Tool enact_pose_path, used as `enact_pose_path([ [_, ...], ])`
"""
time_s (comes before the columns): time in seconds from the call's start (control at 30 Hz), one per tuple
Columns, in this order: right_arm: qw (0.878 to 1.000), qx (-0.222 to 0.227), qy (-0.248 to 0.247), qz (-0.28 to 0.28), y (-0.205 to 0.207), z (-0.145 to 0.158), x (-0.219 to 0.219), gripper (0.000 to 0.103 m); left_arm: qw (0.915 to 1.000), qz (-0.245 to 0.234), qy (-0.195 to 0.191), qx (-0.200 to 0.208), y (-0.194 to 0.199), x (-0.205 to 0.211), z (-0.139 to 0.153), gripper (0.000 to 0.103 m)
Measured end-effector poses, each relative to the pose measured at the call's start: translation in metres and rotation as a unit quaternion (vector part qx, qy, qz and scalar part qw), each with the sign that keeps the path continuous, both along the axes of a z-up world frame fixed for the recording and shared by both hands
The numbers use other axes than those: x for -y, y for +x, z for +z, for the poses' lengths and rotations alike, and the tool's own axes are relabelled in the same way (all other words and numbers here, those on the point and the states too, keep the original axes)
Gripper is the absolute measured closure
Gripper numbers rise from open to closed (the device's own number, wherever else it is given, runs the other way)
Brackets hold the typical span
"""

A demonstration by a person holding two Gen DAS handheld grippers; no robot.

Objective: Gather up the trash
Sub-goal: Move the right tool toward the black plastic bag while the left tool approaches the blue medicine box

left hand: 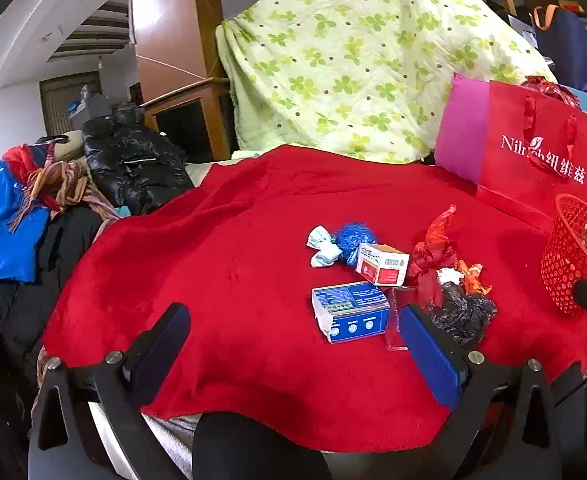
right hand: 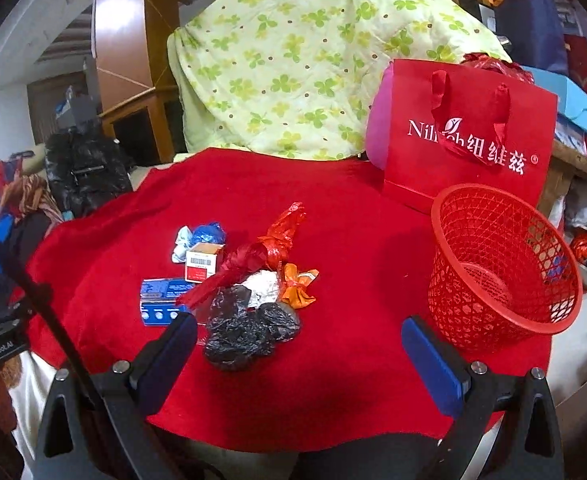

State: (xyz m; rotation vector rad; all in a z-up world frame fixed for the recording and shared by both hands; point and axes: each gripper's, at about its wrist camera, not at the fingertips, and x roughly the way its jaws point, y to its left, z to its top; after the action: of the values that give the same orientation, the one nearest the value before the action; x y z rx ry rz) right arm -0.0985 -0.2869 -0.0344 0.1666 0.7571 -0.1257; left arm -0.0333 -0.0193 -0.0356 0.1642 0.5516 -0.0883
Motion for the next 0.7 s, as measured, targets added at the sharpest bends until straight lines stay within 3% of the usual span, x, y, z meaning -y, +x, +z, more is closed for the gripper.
enact_pose_path([
  [0.7,0.999,-0.031,-0.030,0.001,0.017,-0.015,-0.008,0.000,0.9994,0.003,0.018,-0.029,0.029,0.008,-0.024,0.000],
])
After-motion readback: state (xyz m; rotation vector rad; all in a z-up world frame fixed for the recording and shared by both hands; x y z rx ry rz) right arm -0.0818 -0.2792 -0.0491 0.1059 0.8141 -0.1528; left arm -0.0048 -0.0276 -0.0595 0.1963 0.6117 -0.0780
